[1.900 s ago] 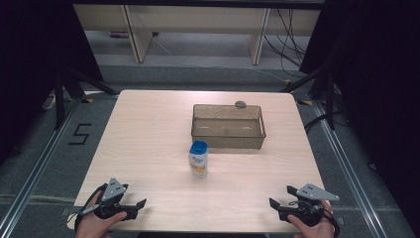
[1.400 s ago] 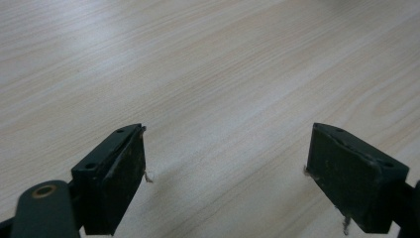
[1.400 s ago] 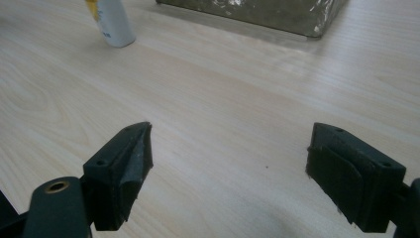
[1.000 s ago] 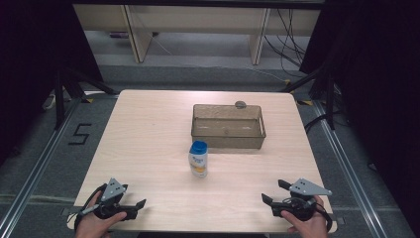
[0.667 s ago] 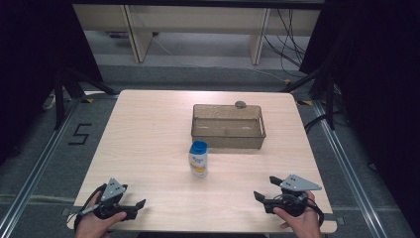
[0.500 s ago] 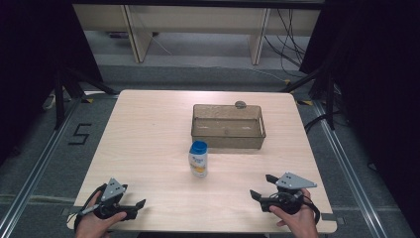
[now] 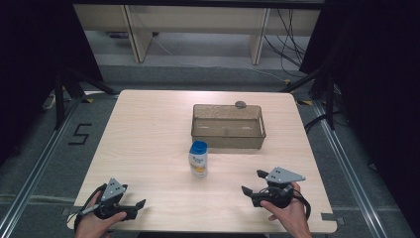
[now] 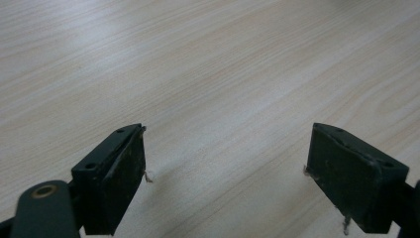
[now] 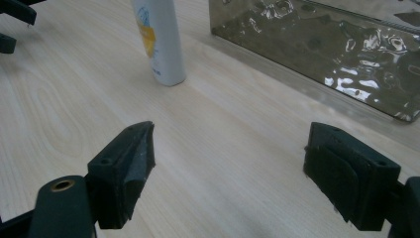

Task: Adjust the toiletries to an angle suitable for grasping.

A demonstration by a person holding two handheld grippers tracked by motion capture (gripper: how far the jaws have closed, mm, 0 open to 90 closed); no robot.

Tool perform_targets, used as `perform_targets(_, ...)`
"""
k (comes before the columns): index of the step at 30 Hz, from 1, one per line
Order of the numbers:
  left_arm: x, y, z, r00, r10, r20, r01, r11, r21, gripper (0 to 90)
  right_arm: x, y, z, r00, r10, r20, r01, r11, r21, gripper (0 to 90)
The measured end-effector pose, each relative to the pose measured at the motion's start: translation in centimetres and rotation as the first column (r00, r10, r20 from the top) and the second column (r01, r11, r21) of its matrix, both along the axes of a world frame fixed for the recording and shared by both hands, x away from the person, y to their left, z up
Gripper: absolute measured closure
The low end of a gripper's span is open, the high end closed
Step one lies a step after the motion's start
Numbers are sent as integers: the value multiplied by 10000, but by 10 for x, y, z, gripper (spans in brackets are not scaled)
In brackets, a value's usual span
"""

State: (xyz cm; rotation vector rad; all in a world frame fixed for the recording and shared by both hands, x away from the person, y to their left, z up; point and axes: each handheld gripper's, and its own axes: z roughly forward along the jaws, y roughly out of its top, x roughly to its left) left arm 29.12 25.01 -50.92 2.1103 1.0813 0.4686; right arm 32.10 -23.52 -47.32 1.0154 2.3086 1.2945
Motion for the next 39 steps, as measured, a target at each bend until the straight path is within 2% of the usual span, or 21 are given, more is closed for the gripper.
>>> perform_targets(1, 0, 0, 0, 10000, 16, 15, -16, 10000, -22, 147, 2, 0, 0, 9993, 76, 356, -69, 9998, -194, 205)
perform_targets(3, 0, 0, 0, 10000, -17, -6, 17, 10000, 31, 147, 2, 4, 0, 9998, 47, 177, -45, 9999, -114, 205)
perform_targets(5, 0, 0, 0, 10000, -25, -10, 25, 10000, 46, 147, 5, 7, -1, 9992, 284, 294, -278, 9994, -181, 205)
perform_targets(7, 0, 0, 0, 10000, -6, -8, 6, 10000, 6, 147, 6, 11, -1, 9993, 229, 281, -223, 9995, -238, 205)
perform_targets(8, 0, 0, 0, 10000, 8, 20, -8, 10000, -13, 147, 7, 14, -1, 9994, 292, 170, -291, 9995, -81, 205)
perform_targets(9, 0, 0, 0, 10000, 50, 26, -50, 10000, -17, 147, 9, 15, -1, 9989, 380, 283, -373, 9990, -230, 205)
perform_targets(14, 0, 0, 0, 10000, -21, 6, 21, 10000, 17, 147, 14, 26, 0, 9981, 553, 282, -548, 9983, -195, 205)
perform_targets(15, 0, 2, 1, 9999, -135, -48, 136, 9996, 251, 147, 15, 29, 0, 9983, 516, 258, -512, 9986, -149, 205)
perform_targets(17, 0, -1, -1, 9999, 101, 65, -100, 9998, -152, 147, 18, 35, -1, 9973, 665, 300, -661, 9977, -153, 207)
perform_targets(18, 0, -1, -1, 9999, 101, 65, -100, 9998, -152, 147, 18, 38, -1, 9977, 641, 222, -638, 9979, -143, 207)
perform_targets(19, 0, 0, 0, 10000, -41, -13, 41, 10000, 58, 147, 20, 42, -2, 9962, 831, 243, -827, 9964, -170, 207)
perform_targets(20, 1, 2, 1, 9998, -183, 4, 183, 9994, 299, 147, 20, 47, -2, 9966, 794, 230, -790, 9967, -177, 207)
perform_targets(24, 0, 1, 1, 9999, -138, -51, 139, 9994, 329, 147, 24, 61, -1, 9943, 1029, 291, -1023, 9945, -222, 218)
perform_targets(26, 1, 1, 1, 9999, -148, -7, 148, 9995, 293, 147, 26, 65, -2, 9944, 1008, 313, -1004, 9948, -136, 219)
perform_targets(27, 0, -2, -2, 9997, 210, 157, -207, 9996, -184, 147, 29, 71, -2, 9948, 980, 268, -974, 9950, -209, 221)
perform_targets(30, 0, -2, -2, 9997, 207, 149, -204, 9996, -202, 147, 34, 79, -2, 9945, 991, 326, -982, 9948, -282, 230)
perform_targets(33, 0, -2, -2, 9997, 194, 152, -191, 9997, -168, 147, 39, 85, -2, 9971, 696, 296, -697, 9976, -5, 240)
perform_targets(37, 0, -2, -2, 9997, 195, 156, -192, 9996, -211, 147, 45, 94, -1, 9962, 771, 416, -772, 9970, 12, 253)
perform_targets(39, 1, -2, -2, 9997, 191, 149, -188, 9996, -198, 147, 45, 100, -1, 9975, 632, 313, -635, 9979, 103, 257)
